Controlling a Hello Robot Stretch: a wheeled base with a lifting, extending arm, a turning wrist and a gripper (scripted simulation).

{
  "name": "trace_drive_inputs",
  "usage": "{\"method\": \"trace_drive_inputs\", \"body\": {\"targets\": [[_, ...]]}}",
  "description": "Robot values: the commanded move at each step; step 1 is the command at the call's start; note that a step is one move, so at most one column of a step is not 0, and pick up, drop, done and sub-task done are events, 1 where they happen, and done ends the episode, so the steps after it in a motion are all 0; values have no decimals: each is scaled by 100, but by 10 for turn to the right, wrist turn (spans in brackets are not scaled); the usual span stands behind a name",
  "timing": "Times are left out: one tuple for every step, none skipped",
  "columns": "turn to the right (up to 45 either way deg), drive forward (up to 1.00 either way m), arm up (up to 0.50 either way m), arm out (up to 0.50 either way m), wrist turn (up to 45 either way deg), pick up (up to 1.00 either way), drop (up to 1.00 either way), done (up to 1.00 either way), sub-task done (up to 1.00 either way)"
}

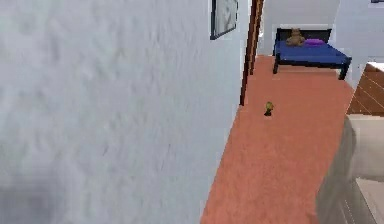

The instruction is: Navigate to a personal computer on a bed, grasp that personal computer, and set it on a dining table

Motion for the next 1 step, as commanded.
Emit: {"method": "trace_drive_inputs", "body": {"targets": [[180,0,0,0,0,0,0,0,0]]}}
